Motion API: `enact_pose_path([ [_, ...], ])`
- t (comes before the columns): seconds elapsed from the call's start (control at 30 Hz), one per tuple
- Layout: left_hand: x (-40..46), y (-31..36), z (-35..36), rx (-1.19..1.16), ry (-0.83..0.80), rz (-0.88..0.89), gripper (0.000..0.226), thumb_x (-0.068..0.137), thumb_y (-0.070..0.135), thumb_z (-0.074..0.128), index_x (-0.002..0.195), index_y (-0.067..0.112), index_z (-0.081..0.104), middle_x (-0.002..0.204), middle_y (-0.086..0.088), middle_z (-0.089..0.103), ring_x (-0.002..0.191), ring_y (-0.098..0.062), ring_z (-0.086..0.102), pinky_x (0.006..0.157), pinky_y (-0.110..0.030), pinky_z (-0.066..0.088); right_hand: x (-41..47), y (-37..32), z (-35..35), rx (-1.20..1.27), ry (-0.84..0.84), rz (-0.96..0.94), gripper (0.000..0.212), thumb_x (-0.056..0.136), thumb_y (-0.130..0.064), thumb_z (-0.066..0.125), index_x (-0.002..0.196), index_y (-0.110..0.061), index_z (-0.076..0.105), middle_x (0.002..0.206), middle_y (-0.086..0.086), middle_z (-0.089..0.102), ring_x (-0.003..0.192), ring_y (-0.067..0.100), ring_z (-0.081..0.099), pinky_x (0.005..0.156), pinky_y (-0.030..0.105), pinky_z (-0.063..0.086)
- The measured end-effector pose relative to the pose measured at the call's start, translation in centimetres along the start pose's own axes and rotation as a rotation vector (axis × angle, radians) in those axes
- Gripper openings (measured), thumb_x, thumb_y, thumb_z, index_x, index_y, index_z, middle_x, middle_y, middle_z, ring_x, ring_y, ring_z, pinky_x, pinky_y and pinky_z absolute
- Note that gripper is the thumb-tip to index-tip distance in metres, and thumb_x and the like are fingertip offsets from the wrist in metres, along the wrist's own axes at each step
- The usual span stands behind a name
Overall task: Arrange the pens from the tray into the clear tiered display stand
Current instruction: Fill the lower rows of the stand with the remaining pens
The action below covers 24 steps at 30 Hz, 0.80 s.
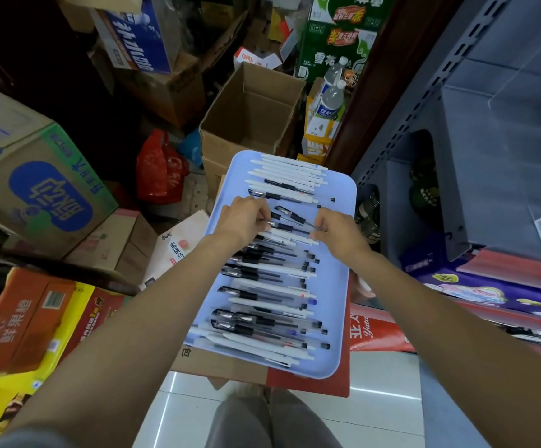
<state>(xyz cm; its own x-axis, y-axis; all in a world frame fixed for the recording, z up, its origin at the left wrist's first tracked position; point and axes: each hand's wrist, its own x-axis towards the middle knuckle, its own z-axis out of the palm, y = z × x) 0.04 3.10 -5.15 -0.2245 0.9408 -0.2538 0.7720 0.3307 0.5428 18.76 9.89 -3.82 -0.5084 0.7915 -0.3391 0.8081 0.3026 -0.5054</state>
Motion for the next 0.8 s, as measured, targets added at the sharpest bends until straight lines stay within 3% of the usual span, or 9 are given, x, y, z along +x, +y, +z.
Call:
enact_pose_path([
  [0.1,-0.7,-0.1,-0.3,-0.108,0.036,0.030,0.008,0.085,0.017,0.068,0.092,0.014,0.066,0.083,0.008,0.058,0.090,-0.017,0.054,0.083,-0.031,0.043,-0.6,-0.1,-0.1,0.062,0.059,0.018,0.011,0.092,-0.010,0.056,0.092,0.001,0.057,0.094,0.016,0.062,0.092,0.029,0.057,0.073,0.032,0.043],
  [0.2,-2.3,0.4,-1.1,-0.485,0.070,0.019,0.007,0.087,0.014,0.064,0.092,0.009,0.066,0.090,0.004,0.061,0.080,-0.009,0.053,0.074,-0.017,0.040,-1.6,-0.6,-0.8,0.110,0.118,0.030,0.016,0.094,-0.015,0.055,0.094,0.000,0.060,0.098,0.018,0.065,0.098,0.030,0.059,0.080,0.034,0.046],
  [0.33,-3.9,1.5,-2.7,-0.975,0.124,-0.105,0.009,0.093,0.018,0.056,0.089,0.014,0.063,0.091,0.004,0.064,0.079,-0.007,0.060,0.071,-0.017,0.046,-3.4,-1.8,-2.0,0.199,0.175,0.001,0.017,0.093,-0.018,0.055,0.094,-0.002,0.061,0.097,0.012,0.065,0.092,0.022,0.059,0.074,0.023,0.041],
  [0.43,-4.3,3.4,-4.2,-1.230,0.204,-0.126,0.015,0.095,0.016,0.052,0.083,0.013,0.061,0.084,0.004,0.067,0.068,-0.007,0.061,0.068,-0.016,0.050,-4.8,-2.9,-3.5,0.379,0.191,-0.029,0.012,0.093,-0.016,0.056,0.084,-0.008,0.055,0.084,0.004,0.062,0.071,0.011,0.059,0.056,0.010,0.039],
  [0.57,-4.3,7.6,-6.3,-1.340,0.361,-0.128,0.017,0.094,0.014,0.053,0.078,0.010,0.056,0.068,0.002,0.058,0.054,-0.004,0.057,0.059,-0.013,0.050,-7.0,-4.2,-6.3,0.719,0.202,-0.094,0.017,0.093,-0.010,0.055,0.078,-0.016,0.051,0.078,0.008,0.068,0.057,0.008,0.065,0.061,0.020,0.053],
  [0.67,-4.3,11.6,-8.0,-1.382,0.414,-0.049,0.020,0.095,0.019,0.052,0.077,0.012,0.057,0.055,0.007,0.057,0.055,-0.005,0.054,0.062,-0.016,0.048,-8.8,-4.9,-9.2,0.835,0.254,-0.132,0.014,0.093,-0.009,0.055,0.080,-0.012,0.052,0.074,0.005,0.068,0.050,0.007,0.061,0.058,0.021,0.053],
  [0.73,-4.7,14.9,-8.4,-1.381,0.348,0.024,0.020,0.096,0.026,0.051,0.087,0.010,0.060,0.067,0.003,0.060,0.060,-0.004,0.053,0.063,-0.016,0.046,-10.0,-4.8,-11.3,0.922,0.295,-0.164,0.012,0.093,-0.008,0.055,0.081,-0.007,0.052,0.072,0.005,0.067,0.048,0.005,0.059,0.056,0.019,0.053],
  [0.8,-5.1,18.3,-7.9,-1.230,0.225,0.112,0.025,0.095,0.032,0.050,0.093,0.011,0.063,0.085,-0.005,0.064,0.067,-0.006,0.058,0.064,-0.019,0.048,-11.4,-4.2,-13.4,0.986,0.319,-0.200,0.012,0.092,-0.006,0.056,0.080,-0.006,0.053,0.067,0.004,0.067,0.046,0.004,0.058,0.054,0.018,0.052],
])
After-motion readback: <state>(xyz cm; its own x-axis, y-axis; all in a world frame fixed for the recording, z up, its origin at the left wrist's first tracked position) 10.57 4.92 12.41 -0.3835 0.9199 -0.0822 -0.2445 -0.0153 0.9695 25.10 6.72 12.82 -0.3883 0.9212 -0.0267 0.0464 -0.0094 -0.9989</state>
